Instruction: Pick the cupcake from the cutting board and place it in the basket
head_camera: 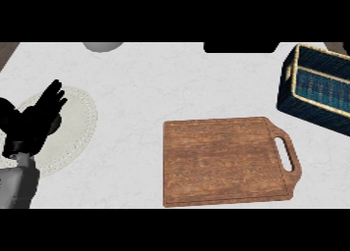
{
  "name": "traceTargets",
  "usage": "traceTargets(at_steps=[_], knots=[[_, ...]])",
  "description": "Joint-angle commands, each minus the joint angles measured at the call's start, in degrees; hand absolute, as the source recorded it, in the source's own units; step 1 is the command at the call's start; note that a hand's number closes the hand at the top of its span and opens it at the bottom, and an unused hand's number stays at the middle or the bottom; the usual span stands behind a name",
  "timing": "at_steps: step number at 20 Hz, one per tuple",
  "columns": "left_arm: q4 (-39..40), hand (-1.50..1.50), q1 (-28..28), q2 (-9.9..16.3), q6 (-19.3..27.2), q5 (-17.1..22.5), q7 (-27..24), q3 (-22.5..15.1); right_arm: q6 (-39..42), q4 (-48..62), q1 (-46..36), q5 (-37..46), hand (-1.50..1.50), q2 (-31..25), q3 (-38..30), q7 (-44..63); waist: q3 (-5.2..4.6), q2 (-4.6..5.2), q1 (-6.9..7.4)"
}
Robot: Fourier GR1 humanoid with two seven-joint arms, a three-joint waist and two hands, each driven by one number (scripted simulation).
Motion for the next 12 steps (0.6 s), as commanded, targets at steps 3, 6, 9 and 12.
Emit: traceTargets(at_steps=[3,6,9,12], knots=[[-0.77,0.00,1.54,0.17,-0.78,0.03,-1.31,0.50,-6.20,11.83,-0.14,-0.64,-1.50,-1.23,-1.83,-5.07,0.00,0.00,0.35],[1.23,0.00,1.16,0.63,-2.31,0.74,-2.21,1.08,-6.68,14.37,-0.71,-4.15,-1.50,-2.22,-1.78,-10.86,0.00,0.00,0.29],[3.52,0.00,-1.19,-0.25,0.19,-1.53,-2.49,0.61,-4.02,13.11,-2.16,-7.68,-1.50,-3.86,-2.09,-10.78,-0.01,-0.06,-0.09],[3.40,0.00,-1.53,-0.18,-0.22,-0.93,-2.61,1.00,-7.05,12.89,-2.82,-10.21,-1.50,-4.19,-5.32,-11.30,-0.01,-0.05,-0.16]])
